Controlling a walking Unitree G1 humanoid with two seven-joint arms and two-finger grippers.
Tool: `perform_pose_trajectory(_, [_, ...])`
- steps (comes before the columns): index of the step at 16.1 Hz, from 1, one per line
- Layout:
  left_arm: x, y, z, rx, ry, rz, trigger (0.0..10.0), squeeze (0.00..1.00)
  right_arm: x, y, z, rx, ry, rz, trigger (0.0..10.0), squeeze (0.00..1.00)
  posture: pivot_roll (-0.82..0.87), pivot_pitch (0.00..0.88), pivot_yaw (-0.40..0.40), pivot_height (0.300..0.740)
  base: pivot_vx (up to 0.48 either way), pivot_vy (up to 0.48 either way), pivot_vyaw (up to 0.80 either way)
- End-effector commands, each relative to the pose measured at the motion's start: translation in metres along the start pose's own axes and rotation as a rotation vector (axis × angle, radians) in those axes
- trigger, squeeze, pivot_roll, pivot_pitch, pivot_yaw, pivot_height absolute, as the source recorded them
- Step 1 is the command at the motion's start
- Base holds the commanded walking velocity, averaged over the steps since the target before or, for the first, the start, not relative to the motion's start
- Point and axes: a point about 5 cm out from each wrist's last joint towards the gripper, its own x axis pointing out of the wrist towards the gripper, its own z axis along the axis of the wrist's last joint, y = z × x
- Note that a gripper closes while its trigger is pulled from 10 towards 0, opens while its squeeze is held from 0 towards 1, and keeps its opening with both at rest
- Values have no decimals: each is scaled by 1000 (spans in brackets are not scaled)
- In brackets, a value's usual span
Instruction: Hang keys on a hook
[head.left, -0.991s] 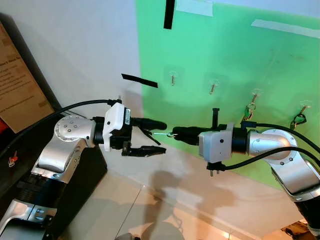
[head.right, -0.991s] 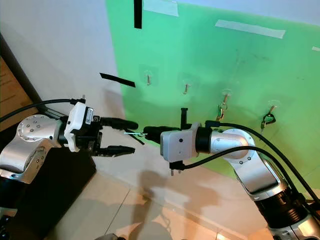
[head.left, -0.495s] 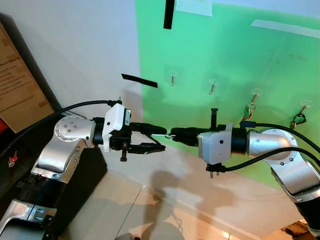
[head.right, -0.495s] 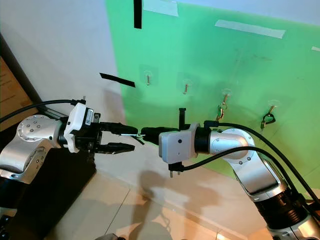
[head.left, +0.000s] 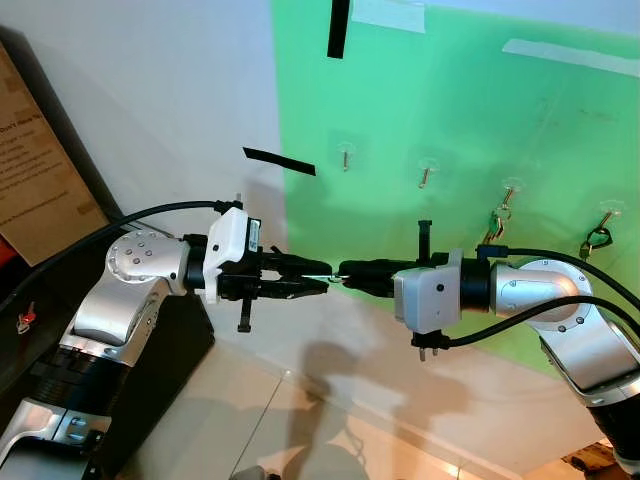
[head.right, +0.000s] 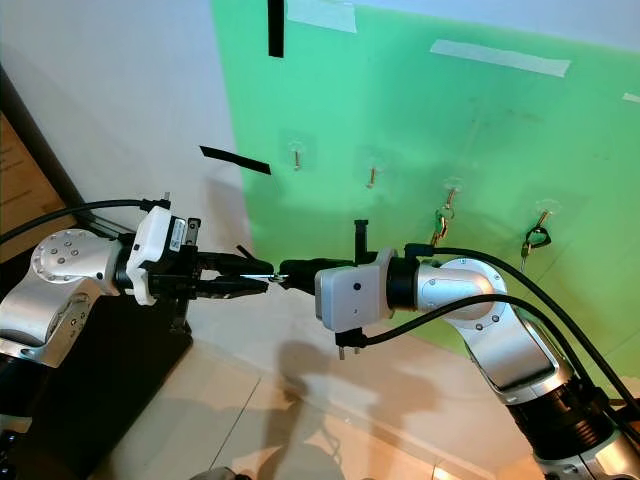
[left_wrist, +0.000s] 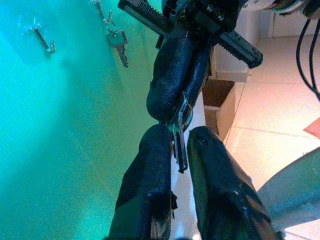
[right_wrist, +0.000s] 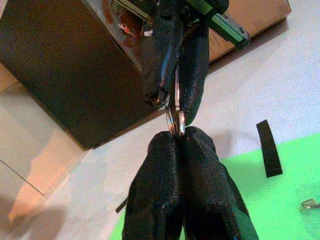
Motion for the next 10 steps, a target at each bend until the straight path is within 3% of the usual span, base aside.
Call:
perform_pose_trajectory(1, [-2, 3, 2, 45, 32, 23, 8235, 0, -1, 2, -2, 0, 14, 19, 10000, 0, -108, 0, 39, 740, 0, 0, 0])
perform_pose_trajectory(2, [-2, 4, 1, 35, 34, 40, 10000, 0, -1, 2, -2, 0, 17, 21, 10000, 0, -108, 0, 39, 740, 0, 0, 0])
perform_pose_trajectory(4, [-1, 5, 1, 8, 22, 42, 10000, 0, -1, 2, -2, 0, 17, 22, 10000, 0, -107, 0, 37, 740, 0, 0, 0])
perform_pose_trajectory(5, [-1, 5, 1, 11, 23, 41, 10000, 169, -1, 2, -2, 0, 16, 22, 10000, 0, -106, 0, 37, 740, 0, 0, 0])
perform_pose_trajectory(7, [0, 4, 0, 29, 34, 45, 10000, 329, -1, 1, -2, -2, 15, 21, 10000, 0, -106, 0, 36, 740, 0, 0, 0])
perform_pose_trajectory(8, [0, 4, 0, 34, 35, 48, 10000, 290, -1, 1, -2, -3, 15, 20, 10000, 0, -106, 0, 36, 740, 0, 0, 0])
perform_pose_trajectory(10, [2, 5, 1, 58, 28, 61, 10000, 0, -1, 0, -1, -4, 14, 21, 10000, 0, -107, 0, 37, 740, 0, 0, 0])
